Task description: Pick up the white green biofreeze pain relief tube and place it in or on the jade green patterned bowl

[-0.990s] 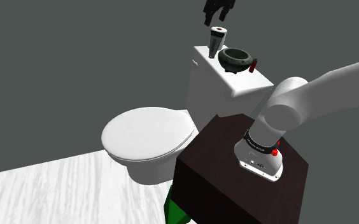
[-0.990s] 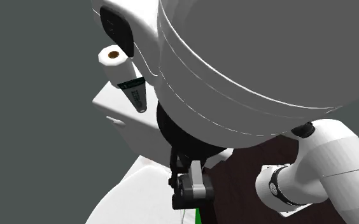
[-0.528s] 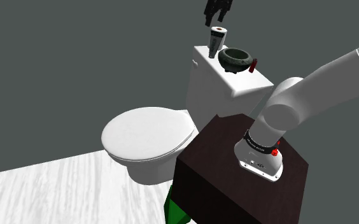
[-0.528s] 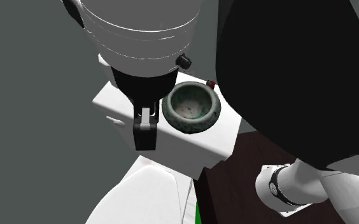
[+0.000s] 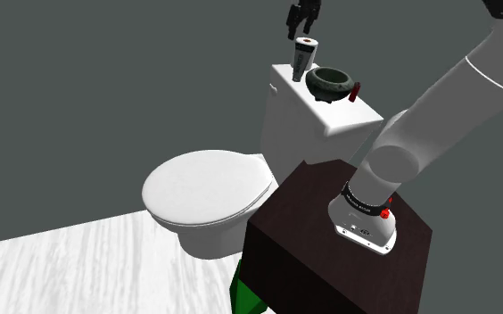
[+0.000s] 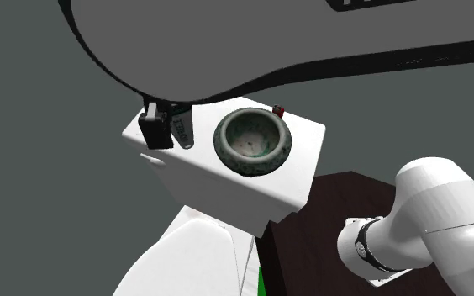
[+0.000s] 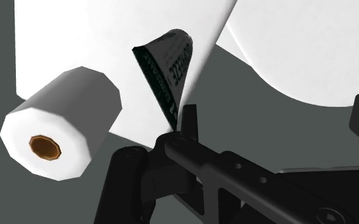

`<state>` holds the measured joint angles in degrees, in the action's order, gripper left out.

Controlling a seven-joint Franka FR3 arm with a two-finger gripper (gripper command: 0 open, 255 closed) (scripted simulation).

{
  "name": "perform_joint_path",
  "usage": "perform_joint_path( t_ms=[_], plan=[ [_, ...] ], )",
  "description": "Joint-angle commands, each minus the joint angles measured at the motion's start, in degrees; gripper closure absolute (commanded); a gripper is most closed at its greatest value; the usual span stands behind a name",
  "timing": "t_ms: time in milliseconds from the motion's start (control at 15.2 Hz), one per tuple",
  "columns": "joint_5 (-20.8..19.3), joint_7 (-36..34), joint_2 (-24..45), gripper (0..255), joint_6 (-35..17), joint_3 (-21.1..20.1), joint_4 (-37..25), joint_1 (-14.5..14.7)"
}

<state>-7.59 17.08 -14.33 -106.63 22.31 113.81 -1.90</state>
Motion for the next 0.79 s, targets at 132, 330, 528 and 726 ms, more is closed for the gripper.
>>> perform_joint_path(
  t_ms=[132, 330, 528, 726],
  plan=[
    [2.93, 6.06, 8.75, 0, -0.36, 3.61, -6.58, -0.87],
    [5.49, 9.90, 14.71, 0, -0.16, 5.32, -11.36, -2.04],
    [5.63, 10.00, 15.03, 0, -2.41, 5.34, -9.41, -2.15],
    [5.84, 10.15, 15.48, 0, -4.63, 5.42, -7.58, -2.24]
  ],
)
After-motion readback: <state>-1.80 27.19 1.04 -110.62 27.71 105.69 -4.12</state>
